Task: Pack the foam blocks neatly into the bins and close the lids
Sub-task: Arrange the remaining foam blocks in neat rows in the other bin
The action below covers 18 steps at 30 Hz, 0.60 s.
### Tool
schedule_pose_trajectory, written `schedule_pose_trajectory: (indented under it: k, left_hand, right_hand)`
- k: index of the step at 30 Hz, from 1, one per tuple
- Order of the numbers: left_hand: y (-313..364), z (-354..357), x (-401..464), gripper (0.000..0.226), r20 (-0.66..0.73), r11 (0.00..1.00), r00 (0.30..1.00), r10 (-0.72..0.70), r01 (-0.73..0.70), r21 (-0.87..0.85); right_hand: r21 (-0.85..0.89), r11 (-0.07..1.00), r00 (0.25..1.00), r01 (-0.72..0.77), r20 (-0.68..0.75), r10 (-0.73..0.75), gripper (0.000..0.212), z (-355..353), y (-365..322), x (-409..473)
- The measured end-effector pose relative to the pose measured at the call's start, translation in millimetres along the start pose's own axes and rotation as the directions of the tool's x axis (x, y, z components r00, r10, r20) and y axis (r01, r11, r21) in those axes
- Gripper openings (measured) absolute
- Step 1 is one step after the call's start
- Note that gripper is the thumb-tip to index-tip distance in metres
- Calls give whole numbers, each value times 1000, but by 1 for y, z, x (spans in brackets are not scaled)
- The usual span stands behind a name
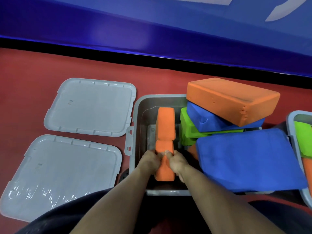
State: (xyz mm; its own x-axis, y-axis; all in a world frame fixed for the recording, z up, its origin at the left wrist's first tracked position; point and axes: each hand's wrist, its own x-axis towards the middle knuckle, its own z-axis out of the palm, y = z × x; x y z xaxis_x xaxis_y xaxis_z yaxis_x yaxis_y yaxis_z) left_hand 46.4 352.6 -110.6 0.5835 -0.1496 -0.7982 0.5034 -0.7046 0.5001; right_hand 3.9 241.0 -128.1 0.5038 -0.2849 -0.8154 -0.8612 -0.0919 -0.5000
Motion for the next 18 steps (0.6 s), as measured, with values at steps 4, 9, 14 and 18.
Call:
schedule_pose_trajectory:
  k: [4, 9, 14, 18]
  left_hand:
    - [3, 0, 8, 39, 53, 982, 996, -66, 74, -176]
    - [12, -5, 7, 81, 63, 821, 998, -18, 51, -569]
    - [28, -4, 5, 68, 36, 672, 999, -20, 41, -739]
    - [25, 7, 12, 45, -27, 821, 999, 34, -44, -570]
  right_hand:
    - [109, 993, 998, -48, 41, 44, 31, -3, -3, 4]
    - [396, 915, 994, 76, -99, -40, 85, 4, -11, 13]
    - [416, 903, 989, 108, -136, -56, 74, -1, -27, 30]
    - [427, 889, 984, 163, -132, -117, 43, 6, -33, 18]
